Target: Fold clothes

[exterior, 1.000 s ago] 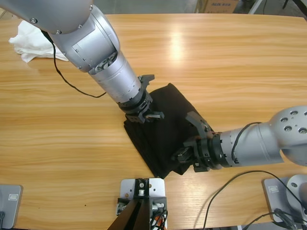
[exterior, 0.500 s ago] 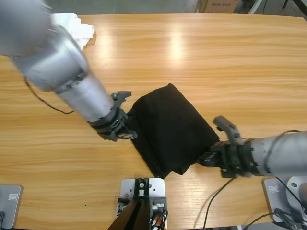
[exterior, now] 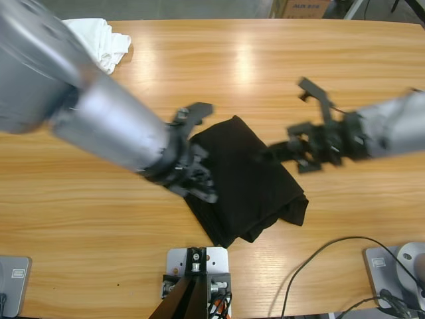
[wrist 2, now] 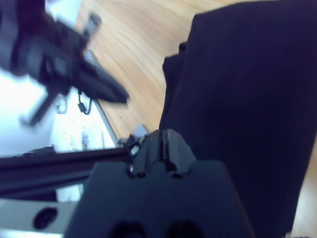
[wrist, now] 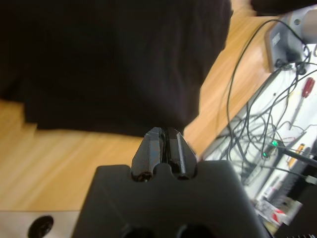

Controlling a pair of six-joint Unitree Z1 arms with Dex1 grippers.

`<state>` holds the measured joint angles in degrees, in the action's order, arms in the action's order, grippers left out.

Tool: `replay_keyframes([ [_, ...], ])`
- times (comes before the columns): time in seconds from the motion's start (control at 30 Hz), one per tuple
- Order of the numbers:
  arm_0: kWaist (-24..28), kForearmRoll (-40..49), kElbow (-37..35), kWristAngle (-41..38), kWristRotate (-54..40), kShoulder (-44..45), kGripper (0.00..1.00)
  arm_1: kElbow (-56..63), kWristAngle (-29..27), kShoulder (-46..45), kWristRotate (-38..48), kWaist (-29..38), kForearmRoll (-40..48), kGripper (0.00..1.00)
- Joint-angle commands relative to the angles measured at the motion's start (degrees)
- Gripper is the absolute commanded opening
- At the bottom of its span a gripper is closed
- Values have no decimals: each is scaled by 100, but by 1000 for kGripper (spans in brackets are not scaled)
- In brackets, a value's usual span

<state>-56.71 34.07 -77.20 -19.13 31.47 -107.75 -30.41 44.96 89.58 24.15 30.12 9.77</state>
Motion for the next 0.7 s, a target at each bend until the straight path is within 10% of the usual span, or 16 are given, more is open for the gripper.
replay_keyframes([
  [0.03,-462,-660,39,313,-779,-903,0,-563,354,1661,-411,-567,323,0],
  [0.7,-534,-876,281,463,-835,-1603,0,-800,619,2738,-557,-804,916,0],
])
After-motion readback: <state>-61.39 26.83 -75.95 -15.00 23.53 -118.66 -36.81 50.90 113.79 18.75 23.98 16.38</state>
